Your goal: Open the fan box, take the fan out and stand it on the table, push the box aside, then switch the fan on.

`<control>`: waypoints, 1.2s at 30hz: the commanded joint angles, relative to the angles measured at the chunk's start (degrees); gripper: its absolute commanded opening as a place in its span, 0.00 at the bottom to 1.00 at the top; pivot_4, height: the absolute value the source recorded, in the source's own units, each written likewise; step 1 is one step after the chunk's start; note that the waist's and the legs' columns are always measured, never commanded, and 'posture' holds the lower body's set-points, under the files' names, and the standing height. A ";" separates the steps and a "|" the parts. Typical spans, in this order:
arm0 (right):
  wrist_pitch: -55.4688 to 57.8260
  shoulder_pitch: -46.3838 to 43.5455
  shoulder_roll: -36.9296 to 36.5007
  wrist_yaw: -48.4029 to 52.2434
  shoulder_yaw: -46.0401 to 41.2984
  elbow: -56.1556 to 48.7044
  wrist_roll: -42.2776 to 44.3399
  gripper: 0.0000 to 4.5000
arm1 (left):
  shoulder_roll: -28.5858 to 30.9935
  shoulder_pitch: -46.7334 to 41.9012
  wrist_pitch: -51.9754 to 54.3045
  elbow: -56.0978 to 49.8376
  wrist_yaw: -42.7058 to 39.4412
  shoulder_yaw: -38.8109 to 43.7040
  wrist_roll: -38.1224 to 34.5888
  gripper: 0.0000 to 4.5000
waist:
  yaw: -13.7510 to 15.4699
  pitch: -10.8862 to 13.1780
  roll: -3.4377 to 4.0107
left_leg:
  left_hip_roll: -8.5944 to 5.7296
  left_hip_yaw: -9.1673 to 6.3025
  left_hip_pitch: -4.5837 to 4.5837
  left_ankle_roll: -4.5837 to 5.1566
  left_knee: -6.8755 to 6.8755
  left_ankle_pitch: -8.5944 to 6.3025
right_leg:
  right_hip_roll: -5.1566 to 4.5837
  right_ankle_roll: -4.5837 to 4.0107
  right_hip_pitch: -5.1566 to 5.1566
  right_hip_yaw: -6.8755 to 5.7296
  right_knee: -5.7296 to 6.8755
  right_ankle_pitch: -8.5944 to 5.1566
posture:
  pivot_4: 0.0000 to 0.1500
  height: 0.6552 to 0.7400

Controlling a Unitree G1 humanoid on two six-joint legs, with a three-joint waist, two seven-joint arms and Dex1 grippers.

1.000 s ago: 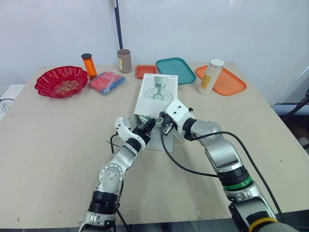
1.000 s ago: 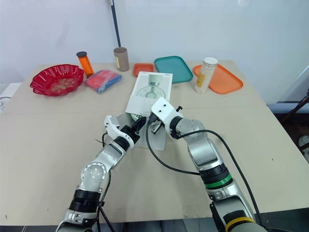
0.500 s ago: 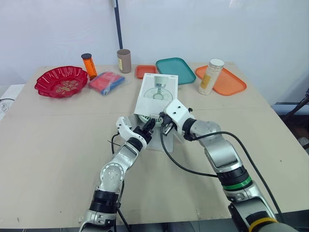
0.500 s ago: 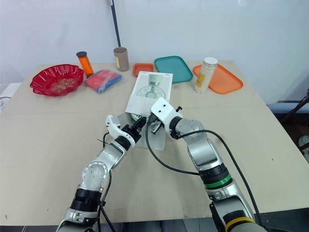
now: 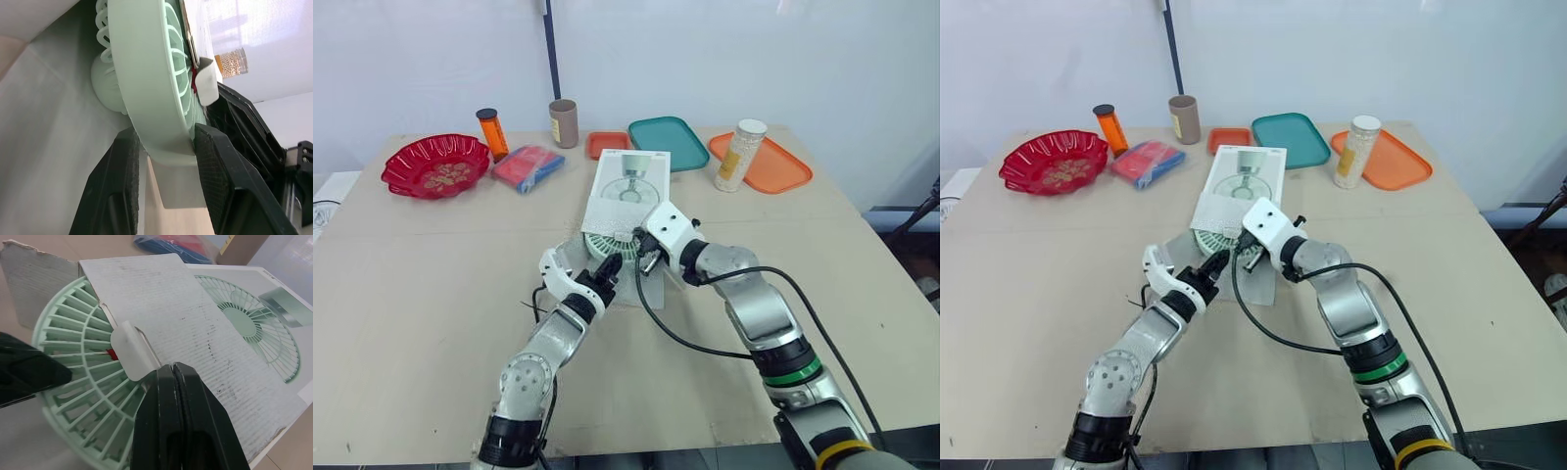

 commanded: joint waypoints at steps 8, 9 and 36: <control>1.27 0.83 -1.06 0.78 0.34 0.97 -0.28 0.00 | -2.70 6.67 0.26 -7.64 5.01 0.60 -2.51 0.28 | 0.00 -0.02 0.02 | 0.00 0.02 0.04 0.20 -0.01 -0.11 | 0.00 -0.01 0.03 0.01 0.00 -0.01 | 1.00 1.00; 1.22 0.83 -1.10 0.83 0.34 0.98 -0.30 0.00 | -2.49 6.85 0.40 -8.01 5.26 0.61 -2.61 0.28 | 0.00 -0.02 0.03 | 0.00 0.02 0.04 0.20 -0.01 -0.11 | 0.01 -0.01 0.03 0.01 0.00 -0.01 | 1.00 1.00; -0.51 0.80 -1.35 1.89 0.65 2.06 -0.42 0.00 | 4.50 15.26 4.19 -18.57 9.66 1.67 -6.61 0.77 | 0.02 -0.03 0.05 | 0.02 0.03 0.09 0.21 -0.05 -0.12 | 0.01 -0.05 0.06 0.01 -0.01 -0.04 | 1.00 1.00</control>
